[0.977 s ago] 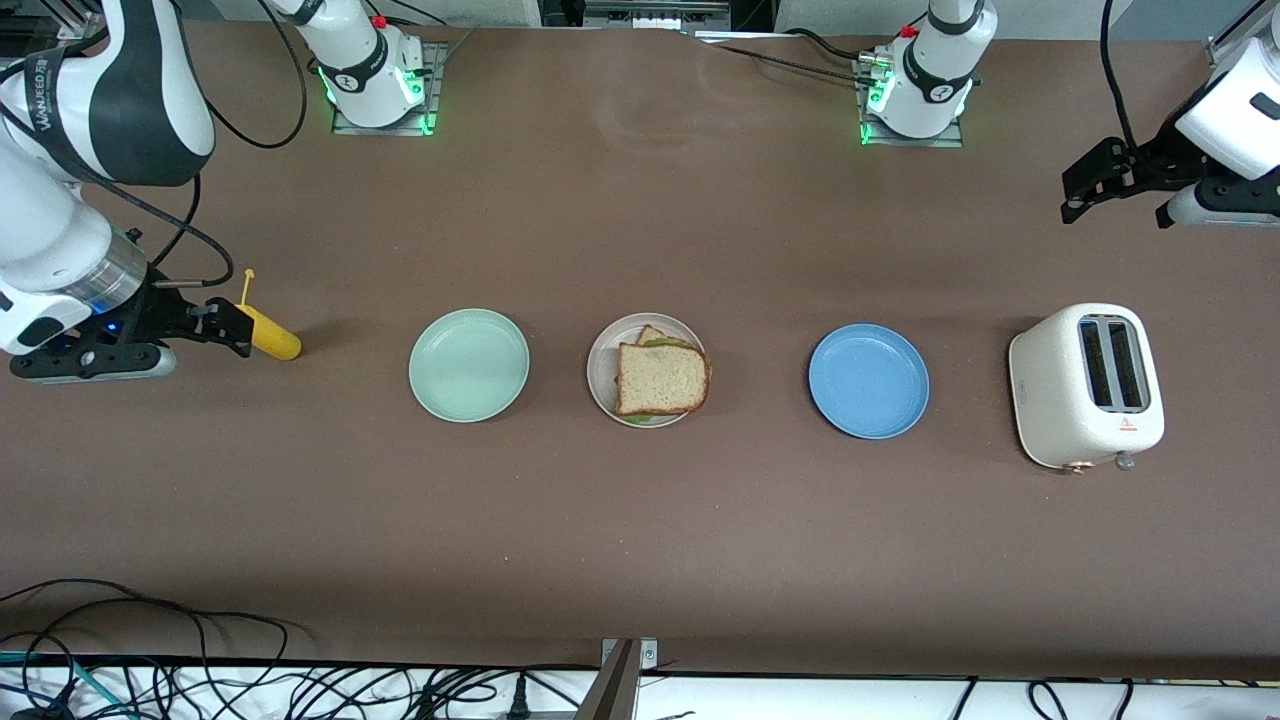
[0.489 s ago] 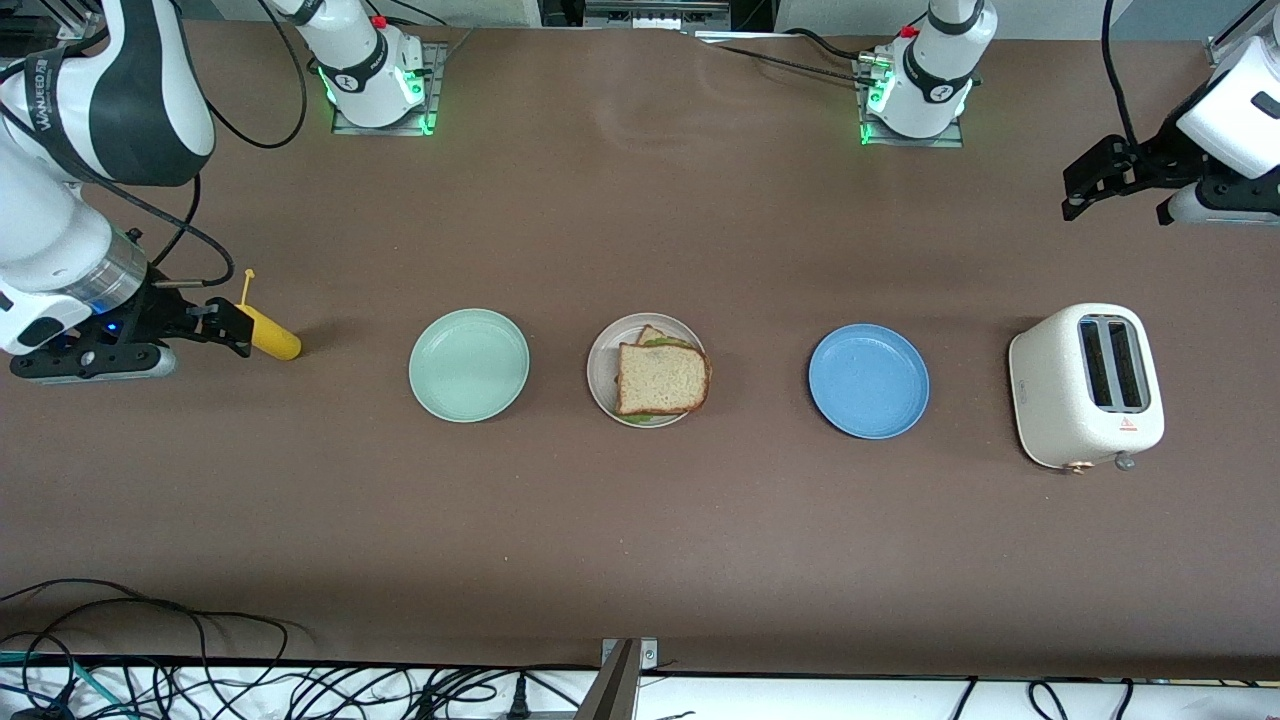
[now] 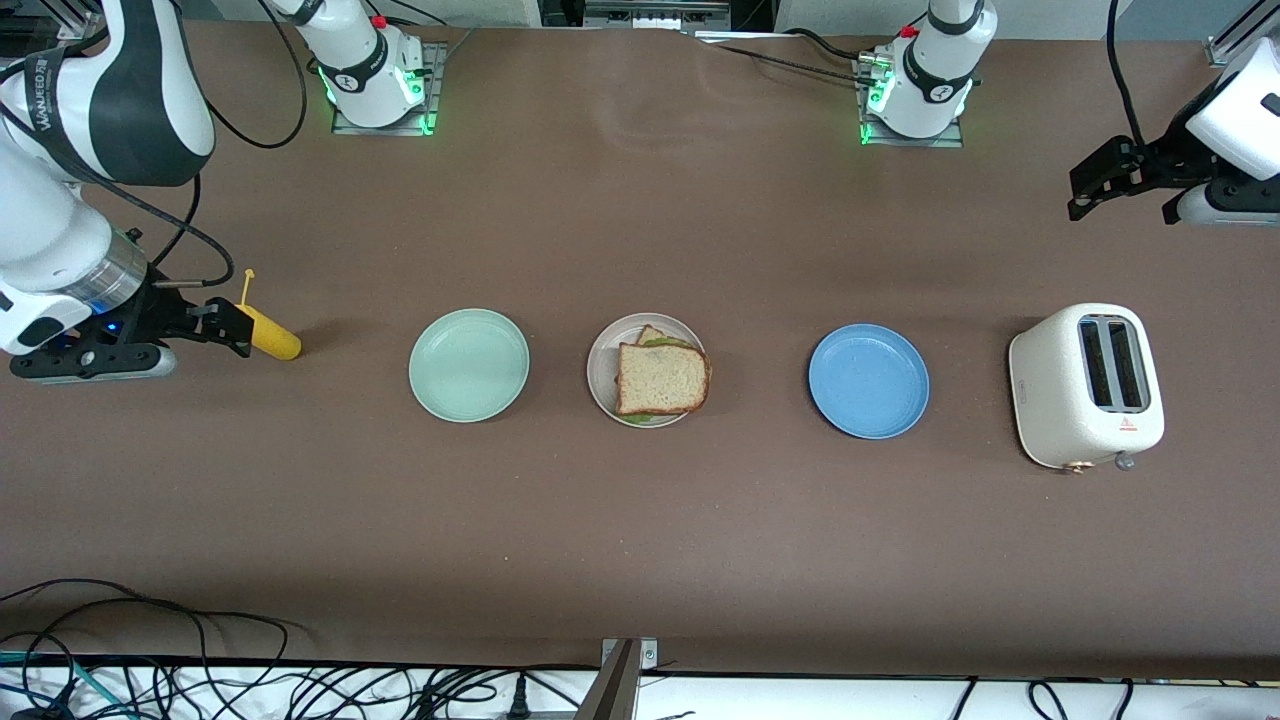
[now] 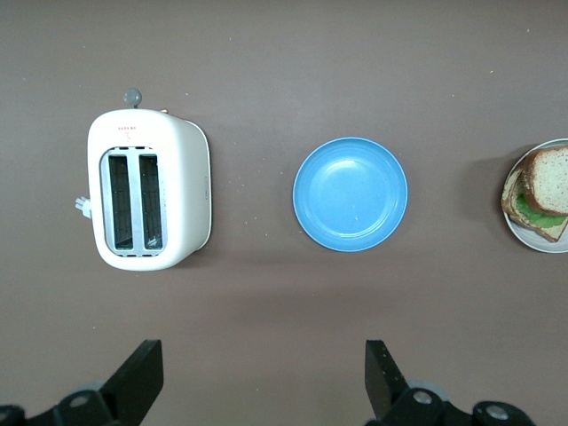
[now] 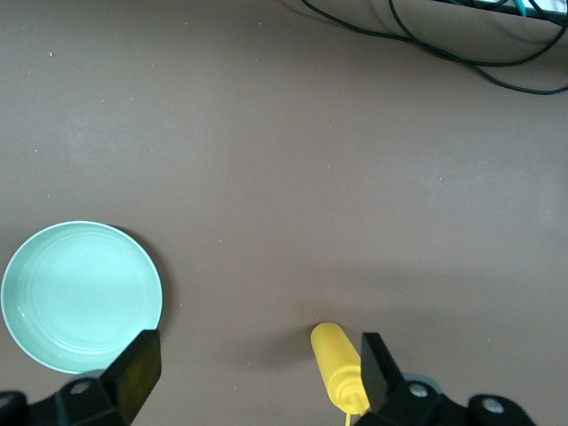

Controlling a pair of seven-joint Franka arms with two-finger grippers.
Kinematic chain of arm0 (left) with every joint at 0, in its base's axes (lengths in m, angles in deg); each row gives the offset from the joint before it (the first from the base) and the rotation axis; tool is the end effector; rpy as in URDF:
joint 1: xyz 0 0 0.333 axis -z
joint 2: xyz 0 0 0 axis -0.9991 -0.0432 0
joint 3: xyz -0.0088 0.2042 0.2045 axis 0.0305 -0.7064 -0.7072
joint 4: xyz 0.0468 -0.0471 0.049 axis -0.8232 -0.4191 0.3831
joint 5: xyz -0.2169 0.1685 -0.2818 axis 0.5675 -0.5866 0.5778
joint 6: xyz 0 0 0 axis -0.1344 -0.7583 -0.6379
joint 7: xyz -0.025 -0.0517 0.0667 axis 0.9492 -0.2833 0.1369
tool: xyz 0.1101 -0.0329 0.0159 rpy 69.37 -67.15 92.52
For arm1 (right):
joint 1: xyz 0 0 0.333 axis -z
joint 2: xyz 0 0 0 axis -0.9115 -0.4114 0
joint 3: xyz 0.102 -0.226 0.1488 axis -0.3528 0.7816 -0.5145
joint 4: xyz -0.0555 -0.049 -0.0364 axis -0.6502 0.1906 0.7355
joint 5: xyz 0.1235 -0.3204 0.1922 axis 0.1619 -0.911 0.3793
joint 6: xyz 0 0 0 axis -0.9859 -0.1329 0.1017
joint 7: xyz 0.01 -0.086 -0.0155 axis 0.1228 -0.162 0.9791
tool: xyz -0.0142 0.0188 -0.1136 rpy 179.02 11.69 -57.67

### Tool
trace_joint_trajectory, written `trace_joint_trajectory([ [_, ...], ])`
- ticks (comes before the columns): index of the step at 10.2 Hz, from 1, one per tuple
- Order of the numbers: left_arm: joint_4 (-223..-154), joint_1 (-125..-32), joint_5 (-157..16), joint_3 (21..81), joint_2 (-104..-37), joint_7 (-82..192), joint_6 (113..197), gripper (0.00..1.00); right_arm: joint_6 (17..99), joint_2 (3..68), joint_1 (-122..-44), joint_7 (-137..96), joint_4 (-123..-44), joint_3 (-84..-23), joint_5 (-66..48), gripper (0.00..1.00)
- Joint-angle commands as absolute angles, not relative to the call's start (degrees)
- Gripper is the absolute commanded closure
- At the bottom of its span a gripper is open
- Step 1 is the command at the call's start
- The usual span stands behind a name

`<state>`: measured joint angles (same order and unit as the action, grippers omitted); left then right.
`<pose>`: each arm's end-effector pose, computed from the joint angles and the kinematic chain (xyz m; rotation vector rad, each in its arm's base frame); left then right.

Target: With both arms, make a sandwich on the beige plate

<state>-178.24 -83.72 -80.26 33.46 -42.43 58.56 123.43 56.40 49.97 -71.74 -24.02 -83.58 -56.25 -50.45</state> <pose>0.5320 -0.0397 0.6091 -3.1230 0.0366 0.0513 0.6169 0.0311 0.4587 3.0603 0.1606 0.1569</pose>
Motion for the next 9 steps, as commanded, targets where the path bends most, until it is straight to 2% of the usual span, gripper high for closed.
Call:
trace_joint_trajectory([
  [1, -177.18, -83.83, -80.89, 33.51, -42.53, 58.53, 121.87, 0.0, 56.16, 50.87, -70.98, -23.86, -83.52, -56.86, -50.64, 0.0],
  [3, -177.18, -83.74, -80.88, 33.6, -42.53, 58.53, 121.87, 0.0, 55.98, 50.34, -70.19, -24.04, -82.64, -55.81, -49.77, 0.0],
  [5, -177.18, -83.83, -80.89, 33.6, -42.53, 58.53, 121.78, 0.0, 49.69, 50.43, -70.1, -27.97, -79.5, -54.5, -43.63, 0.0],
  [7, -177.18, -83.83, -80.89, 33.6, -42.53, 58.53, 121.78, 0.0, 45.01, 50.95, -70.54, -28.26, -75.01, -54.84, -44.39, 0.0],
  [9, -177.18, -83.75, -80.89, 33.6, -42.53, 58.53, 121.78, 0.0, 44.91, 51.04, -70.37, -28.17, -73.68, -54.49, -43.52, 0.0],
])
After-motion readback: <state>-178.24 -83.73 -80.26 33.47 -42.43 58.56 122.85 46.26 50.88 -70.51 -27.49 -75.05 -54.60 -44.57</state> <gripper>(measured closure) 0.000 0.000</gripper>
